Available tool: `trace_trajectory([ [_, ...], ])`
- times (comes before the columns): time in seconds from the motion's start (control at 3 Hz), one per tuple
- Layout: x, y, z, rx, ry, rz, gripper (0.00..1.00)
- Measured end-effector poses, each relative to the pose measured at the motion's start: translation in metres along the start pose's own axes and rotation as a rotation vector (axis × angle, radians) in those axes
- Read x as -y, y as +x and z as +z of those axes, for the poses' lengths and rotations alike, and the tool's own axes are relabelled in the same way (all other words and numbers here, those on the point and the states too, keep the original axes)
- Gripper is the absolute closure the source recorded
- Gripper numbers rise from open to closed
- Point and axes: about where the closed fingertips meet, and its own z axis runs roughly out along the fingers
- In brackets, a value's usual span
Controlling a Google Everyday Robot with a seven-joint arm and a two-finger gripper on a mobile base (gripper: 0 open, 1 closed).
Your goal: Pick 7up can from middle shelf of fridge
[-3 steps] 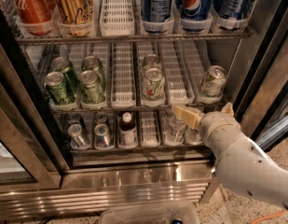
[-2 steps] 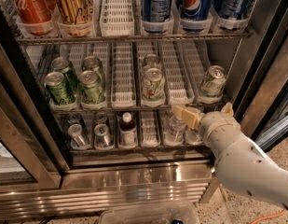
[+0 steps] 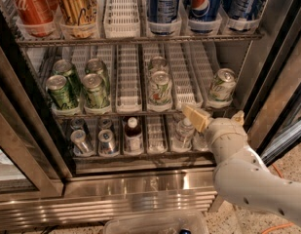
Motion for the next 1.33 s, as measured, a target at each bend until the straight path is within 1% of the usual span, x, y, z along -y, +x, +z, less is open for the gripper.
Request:
trace_trajectory([
  [0.33,0.0022,-0.0068,0.0029,0.078,0.036,0.031,0.00],
  [0.67,0.0008,-0.0107,0.0044,0.132,0.041,0.044,0.00],
  [1.0,0.0008,-0.0107,0.0044,0.132,0.041,0.044,0.00],
  [1.33,0.0004,-0.0117,0.0056,0.140,0.041,0.069,0.00],
])
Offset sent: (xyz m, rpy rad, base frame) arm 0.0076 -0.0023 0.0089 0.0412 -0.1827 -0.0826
